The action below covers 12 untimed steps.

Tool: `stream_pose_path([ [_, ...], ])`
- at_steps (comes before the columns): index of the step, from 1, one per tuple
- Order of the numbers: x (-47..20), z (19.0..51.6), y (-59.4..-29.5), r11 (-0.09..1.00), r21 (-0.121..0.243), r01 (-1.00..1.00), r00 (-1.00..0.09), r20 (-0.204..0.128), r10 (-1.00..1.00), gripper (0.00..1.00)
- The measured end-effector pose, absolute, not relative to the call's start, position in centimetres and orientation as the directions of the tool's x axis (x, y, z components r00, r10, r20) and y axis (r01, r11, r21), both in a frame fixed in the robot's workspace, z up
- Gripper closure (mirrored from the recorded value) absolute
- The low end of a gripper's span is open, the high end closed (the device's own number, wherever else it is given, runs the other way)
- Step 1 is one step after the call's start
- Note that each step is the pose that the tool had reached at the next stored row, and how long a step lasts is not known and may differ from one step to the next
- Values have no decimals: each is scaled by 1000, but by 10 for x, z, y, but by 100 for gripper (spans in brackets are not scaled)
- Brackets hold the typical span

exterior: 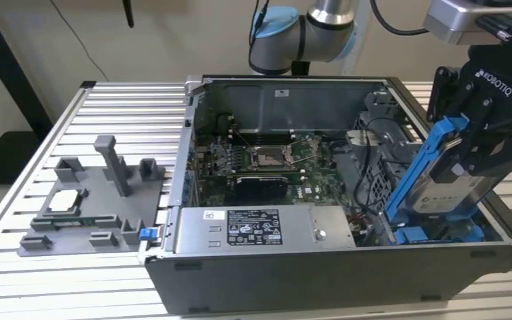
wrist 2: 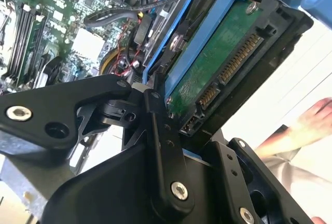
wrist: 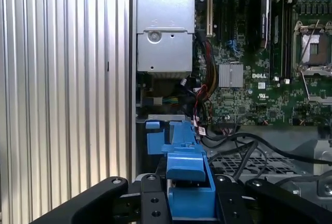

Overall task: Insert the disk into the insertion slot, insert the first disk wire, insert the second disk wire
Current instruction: 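Insert the disk into the insertion slot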

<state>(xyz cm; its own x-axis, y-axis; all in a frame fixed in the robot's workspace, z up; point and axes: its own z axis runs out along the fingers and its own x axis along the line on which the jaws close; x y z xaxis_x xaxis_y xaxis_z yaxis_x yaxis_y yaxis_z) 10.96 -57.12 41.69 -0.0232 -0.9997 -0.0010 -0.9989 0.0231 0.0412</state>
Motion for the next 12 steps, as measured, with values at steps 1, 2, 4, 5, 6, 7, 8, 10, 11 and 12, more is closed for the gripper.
stream_pose_path([
  [1,110,416,-571,23,41,-999,-23,-1,-1000,100],
  [2,110,416,-571,23,41,-999,-23,-2,-1000,100],
  [4,110,414,-571,23,41,-999,-23,-2,-1000,100],
  [5,110,414,-571,23,41,-999,-23,-2,-1000,100],
  [6,111,413,-571,23,41,-999,-23,-3,-1000,100],
  [7,111,412,-571,23,41,-999,-23,-3,-1000,100],
  [8,111,411,-571,23,41,-999,-23,-3,-1000,100],
  [10,112,410,-571,23,41,-999,-23,-3,-1000,100],
  [11,112,409,-571,23,41,-999,-23,-3,-1000,100],
  [12,112,408,-571,23,41,-999,-23,-3,-1000,100],
])
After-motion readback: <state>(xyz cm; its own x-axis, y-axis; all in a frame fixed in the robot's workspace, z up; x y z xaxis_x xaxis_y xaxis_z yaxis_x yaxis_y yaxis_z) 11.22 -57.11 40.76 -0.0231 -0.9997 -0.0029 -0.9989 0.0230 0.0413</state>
